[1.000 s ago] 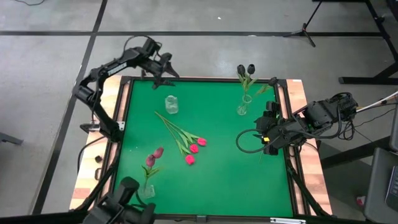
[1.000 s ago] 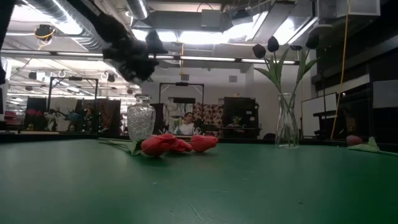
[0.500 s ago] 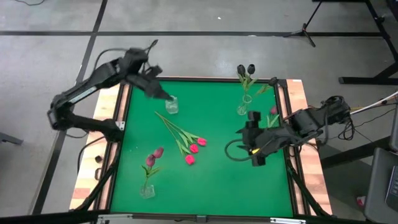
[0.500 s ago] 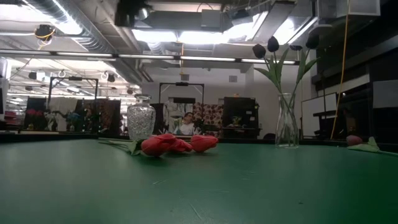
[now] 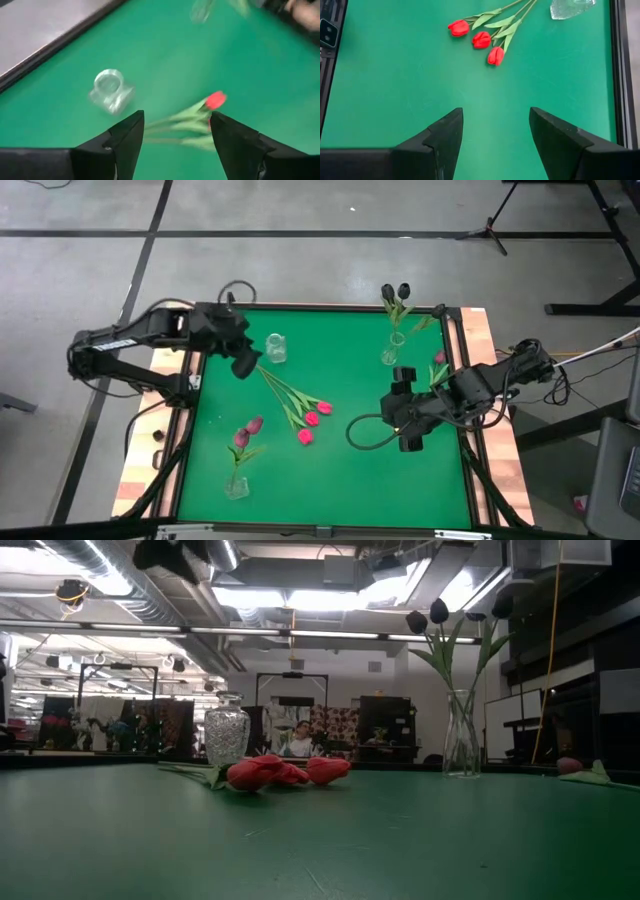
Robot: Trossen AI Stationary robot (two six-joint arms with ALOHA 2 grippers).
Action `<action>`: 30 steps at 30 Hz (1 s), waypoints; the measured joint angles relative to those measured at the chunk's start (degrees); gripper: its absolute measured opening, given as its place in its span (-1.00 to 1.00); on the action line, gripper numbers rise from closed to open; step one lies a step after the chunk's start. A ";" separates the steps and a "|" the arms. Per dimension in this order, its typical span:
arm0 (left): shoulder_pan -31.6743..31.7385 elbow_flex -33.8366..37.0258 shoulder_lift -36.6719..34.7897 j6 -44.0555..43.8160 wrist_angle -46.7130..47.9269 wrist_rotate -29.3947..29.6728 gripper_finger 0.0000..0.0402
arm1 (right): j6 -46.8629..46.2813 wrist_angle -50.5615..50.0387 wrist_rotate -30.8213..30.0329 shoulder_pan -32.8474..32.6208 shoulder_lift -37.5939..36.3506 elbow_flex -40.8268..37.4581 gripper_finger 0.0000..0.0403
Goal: Sort flowers into vase by color
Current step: Put the bottom pink flower into the top left transparent vase
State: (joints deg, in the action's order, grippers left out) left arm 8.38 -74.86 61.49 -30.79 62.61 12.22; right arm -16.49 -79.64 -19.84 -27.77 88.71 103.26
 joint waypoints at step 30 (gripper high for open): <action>0.11 34.98 11.08 13.28 -33.16 -5.13 0.12 | 0.25 0.08 -0.19 -0.02 0.00 0.02 0.13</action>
State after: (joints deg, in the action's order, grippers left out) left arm 8.49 -39.88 72.57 -17.52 29.45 7.09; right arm -16.23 -79.55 -20.03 -27.79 88.71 103.28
